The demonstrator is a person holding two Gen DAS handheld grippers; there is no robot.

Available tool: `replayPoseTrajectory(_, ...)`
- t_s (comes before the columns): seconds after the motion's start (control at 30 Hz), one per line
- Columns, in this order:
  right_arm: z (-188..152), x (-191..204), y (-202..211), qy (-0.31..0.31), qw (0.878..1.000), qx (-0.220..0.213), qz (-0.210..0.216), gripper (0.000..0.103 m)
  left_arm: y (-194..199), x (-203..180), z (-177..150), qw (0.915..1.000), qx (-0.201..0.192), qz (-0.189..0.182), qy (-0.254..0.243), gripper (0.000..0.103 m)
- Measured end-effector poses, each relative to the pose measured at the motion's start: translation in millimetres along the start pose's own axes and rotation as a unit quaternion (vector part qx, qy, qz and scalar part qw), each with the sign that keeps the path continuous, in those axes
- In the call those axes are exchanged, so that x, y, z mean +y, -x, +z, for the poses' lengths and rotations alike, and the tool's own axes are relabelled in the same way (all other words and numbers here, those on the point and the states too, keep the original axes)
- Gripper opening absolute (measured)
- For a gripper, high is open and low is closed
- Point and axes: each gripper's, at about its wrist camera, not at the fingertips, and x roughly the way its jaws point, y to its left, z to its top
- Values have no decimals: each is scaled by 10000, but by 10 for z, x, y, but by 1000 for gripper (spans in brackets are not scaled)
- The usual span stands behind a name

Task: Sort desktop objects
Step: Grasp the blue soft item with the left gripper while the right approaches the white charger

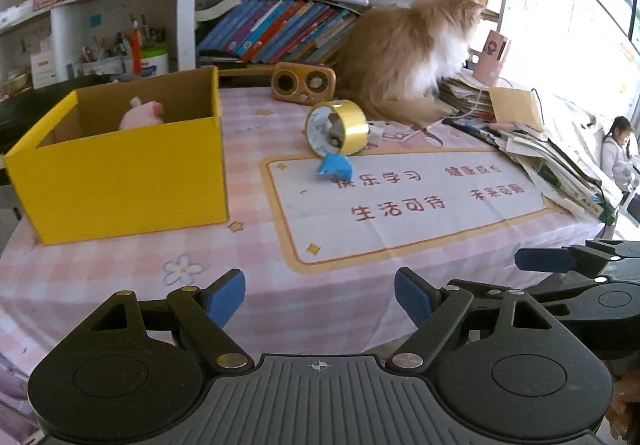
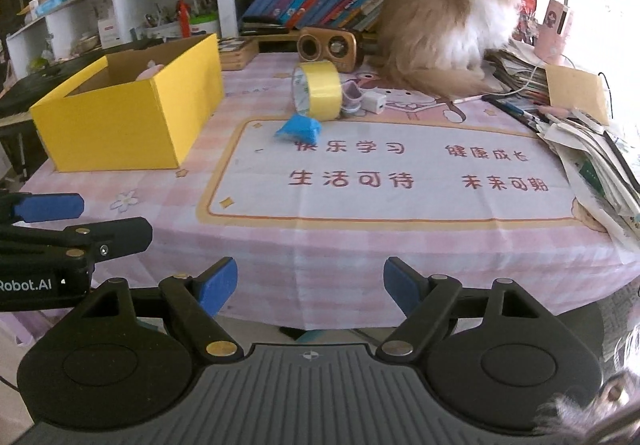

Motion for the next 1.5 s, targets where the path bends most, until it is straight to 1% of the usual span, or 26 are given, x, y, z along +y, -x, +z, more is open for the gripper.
replayPoseTrajectory(0.17, 72, -189, -111, -76, 9999, 39, -81, 79, -179, -119, 95, 10000, 46, -67, -56, 84)
replayPoseTrajectory(0.4, 234, -475, -307, -148, 9997, 95, -138, 79, -465, -247, 290, 9999, 84, -91, 6, 84)
replayPoseTrajectory(0.73, 633, -944, -677, 12, 9999, 60, -102, 79, -975, -429, 617, 9995, 93, 99, 272, 84)
replayPoseTrajectory(0.83, 742, -1081, -787, 56, 10000, 65, -50, 79, -1123, -476, 690, 9992, 106, 218, 306, 83)
replayPoseTrajectory(1.07, 948, -1317, -1038, 156, 9996, 98, 194, 79, -1494, -522, 858, 9972, 146, 686, 248, 83)
replayPoseTrajectory(1.23, 1070, -1459, -1223, 157, 9991, 134, 367, 79, -1765, -523, 972, 9954, 179, 907, 245, 82)
replayPoseTrajectory(1.3, 1114, -1500, -1288, 165, 9989, 148, 423, 79, -1879, -531, 1007, 9948, 237, 957, 237, 79)
replayPoseTrajectory(1.37, 1159, -1533, -1361, 180, 9986, 167, 469, 79, -1986, -542, 1033, 9945, 329, 971, 219, 71)
replayPoseTrajectory(1.5, 1225, -1595, -1483, 216, 9981, 227, 539, 79, -2161, -541, 1052, 9930, 470, 1066, 206, 68)
